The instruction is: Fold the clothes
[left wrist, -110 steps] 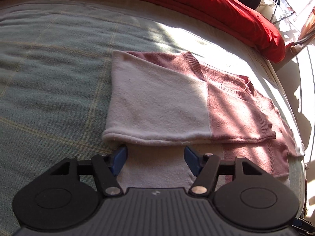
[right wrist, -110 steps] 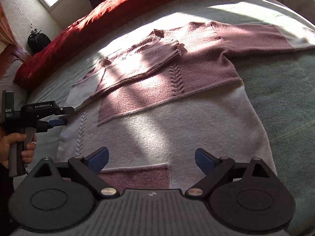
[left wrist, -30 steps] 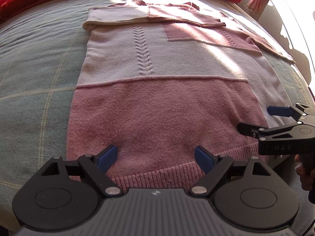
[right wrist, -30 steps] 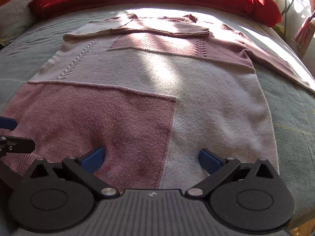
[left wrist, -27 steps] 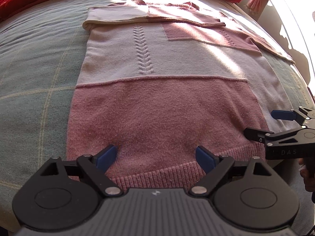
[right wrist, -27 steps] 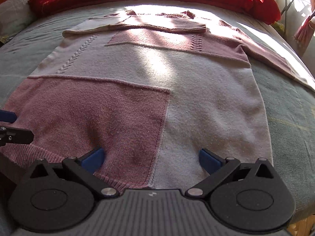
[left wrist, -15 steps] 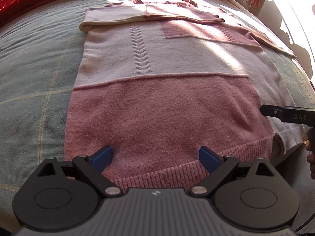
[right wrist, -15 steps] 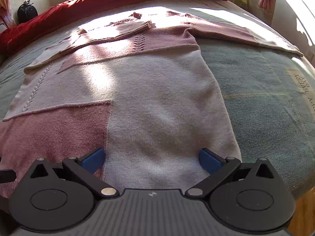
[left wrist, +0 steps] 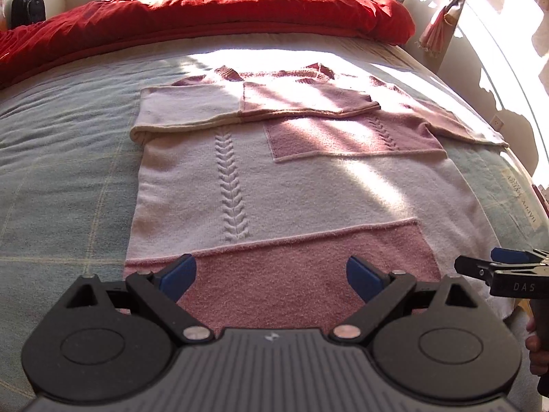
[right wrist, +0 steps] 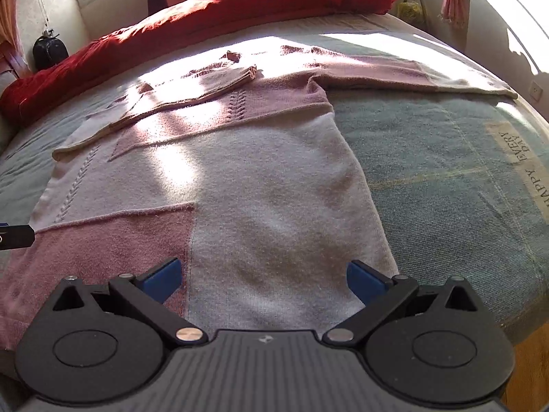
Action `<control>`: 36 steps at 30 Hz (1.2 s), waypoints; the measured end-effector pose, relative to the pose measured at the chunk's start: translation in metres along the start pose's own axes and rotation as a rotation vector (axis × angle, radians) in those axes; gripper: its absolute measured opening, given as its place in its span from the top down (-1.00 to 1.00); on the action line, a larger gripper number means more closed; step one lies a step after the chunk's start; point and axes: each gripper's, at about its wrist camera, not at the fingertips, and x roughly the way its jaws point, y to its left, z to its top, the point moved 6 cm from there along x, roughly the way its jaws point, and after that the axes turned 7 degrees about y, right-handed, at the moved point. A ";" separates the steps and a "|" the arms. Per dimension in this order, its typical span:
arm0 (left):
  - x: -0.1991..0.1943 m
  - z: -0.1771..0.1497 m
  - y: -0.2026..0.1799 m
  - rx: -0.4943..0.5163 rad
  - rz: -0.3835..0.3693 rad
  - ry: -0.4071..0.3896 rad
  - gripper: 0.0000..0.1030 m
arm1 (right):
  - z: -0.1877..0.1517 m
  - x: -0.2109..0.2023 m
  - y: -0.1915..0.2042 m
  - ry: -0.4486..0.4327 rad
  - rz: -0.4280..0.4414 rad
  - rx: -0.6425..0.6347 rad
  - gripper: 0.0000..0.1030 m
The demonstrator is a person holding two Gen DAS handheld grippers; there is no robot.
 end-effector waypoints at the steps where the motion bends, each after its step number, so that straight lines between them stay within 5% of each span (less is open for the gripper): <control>1: -0.002 0.002 0.002 -0.006 0.013 -0.010 -0.83 | 0.012 0.001 0.004 -0.028 -0.018 -0.023 -1.00; 7: -0.019 0.013 0.025 -0.017 0.130 -0.059 -0.83 | 0.098 0.037 0.039 -0.140 -0.082 -0.103 -1.00; 13: -0.027 0.027 0.042 -0.038 0.204 -0.051 -0.83 | 0.151 0.100 0.056 -0.108 -0.053 -0.040 -1.00; 19: -0.016 0.042 0.039 -0.063 0.201 -0.034 -0.83 | 0.148 0.133 0.030 -0.054 -0.068 0.092 -1.00; 24: -0.001 0.045 0.023 -0.063 0.179 -0.036 -0.83 | 0.126 0.121 0.011 -0.082 -0.125 0.045 -1.00; 31: 0.008 0.046 0.013 -0.052 0.164 -0.018 -0.83 | 0.164 0.119 0.024 -0.143 -0.057 0.061 -1.00; 36: 0.003 0.051 0.019 -0.073 0.172 -0.037 -0.83 | 0.180 0.144 0.015 -0.124 -0.092 0.064 -1.00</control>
